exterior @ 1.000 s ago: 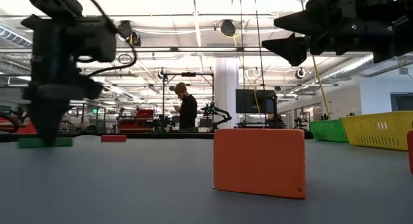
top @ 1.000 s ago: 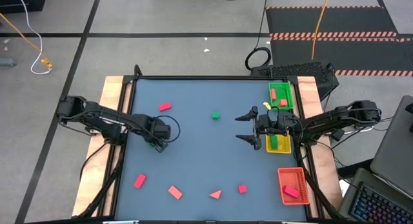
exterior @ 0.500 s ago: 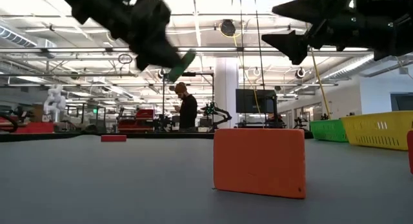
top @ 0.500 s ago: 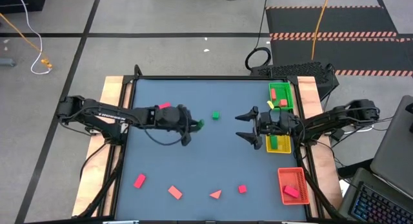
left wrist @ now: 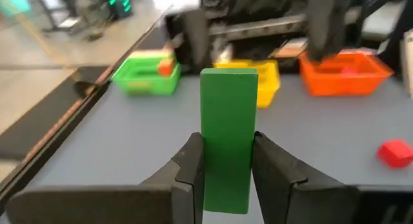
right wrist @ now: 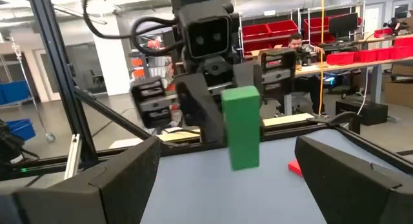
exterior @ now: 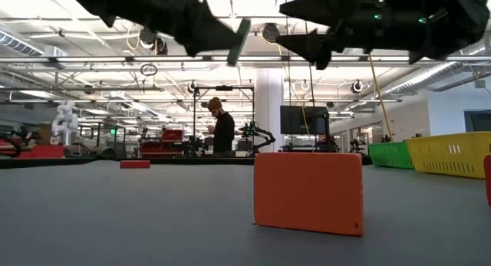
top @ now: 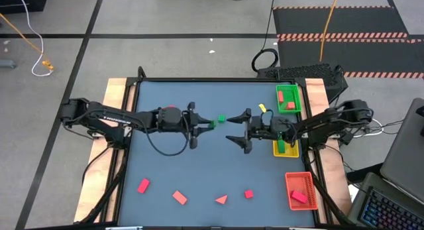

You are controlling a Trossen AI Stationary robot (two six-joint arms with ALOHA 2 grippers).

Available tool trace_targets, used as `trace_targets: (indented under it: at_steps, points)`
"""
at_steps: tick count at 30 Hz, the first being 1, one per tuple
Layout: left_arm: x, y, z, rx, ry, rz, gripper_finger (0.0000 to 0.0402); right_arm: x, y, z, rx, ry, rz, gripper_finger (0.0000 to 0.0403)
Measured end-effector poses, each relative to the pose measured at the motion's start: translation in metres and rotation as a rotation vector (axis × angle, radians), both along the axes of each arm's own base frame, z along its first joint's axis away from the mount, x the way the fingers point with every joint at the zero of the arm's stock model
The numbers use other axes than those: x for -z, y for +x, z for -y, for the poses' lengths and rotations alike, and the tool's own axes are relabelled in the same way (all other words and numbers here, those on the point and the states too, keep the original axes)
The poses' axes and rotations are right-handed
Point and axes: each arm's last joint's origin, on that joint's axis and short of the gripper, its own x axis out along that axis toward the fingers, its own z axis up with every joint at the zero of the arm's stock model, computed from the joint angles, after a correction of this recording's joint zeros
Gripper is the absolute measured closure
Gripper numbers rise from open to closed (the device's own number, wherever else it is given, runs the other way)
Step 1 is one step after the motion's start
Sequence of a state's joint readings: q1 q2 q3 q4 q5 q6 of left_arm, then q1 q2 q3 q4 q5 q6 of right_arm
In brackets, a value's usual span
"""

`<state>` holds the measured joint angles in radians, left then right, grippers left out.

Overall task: Sort & place blocks by color
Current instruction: Put the left green block into the yellow basket

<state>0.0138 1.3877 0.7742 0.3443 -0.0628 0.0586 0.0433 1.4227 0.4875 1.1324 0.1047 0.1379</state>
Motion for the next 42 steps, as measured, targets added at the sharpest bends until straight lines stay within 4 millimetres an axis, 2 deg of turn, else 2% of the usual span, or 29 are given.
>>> trace_targets:
  at_steps: [8, 10, 20, 24, 38, 42]
  points:
    - [0.010, 0.005, 0.005, 0.046, -0.018, -0.029, 0.0310, -0.010, 0.023, 0.000, 0.004, -0.020, 0.028, 0.0051]
    - [0.009, 0.009, 0.006, 0.049, -0.018, 0.012, 0.0310, -0.011, 0.026, -0.001, 0.004, -0.019, 0.029, 0.0051]
    - [0.003, 0.013, 0.019, 0.100, -0.026, 0.105, 0.0310, -0.011, 0.030, -0.001, 0.004, -0.018, 0.029, 0.0051]
    - [0.002, 0.013, 0.021, 0.103, -0.038, 0.116, 0.0299, -0.011, 0.030, -0.001, 0.004, -0.020, 0.029, 0.0053]
    - [0.002, 0.013, 0.019, 0.057, -0.055, 0.117, 0.0292, -0.012, 0.030, -0.001, -0.002, -0.026, 0.037, 0.0151]
    - [0.002, 0.013, 0.019, 0.057, -0.056, 0.117, 0.0292, -0.016, 0.032, -0.003, -0.053, -0.036, 0.051, 0.0171]
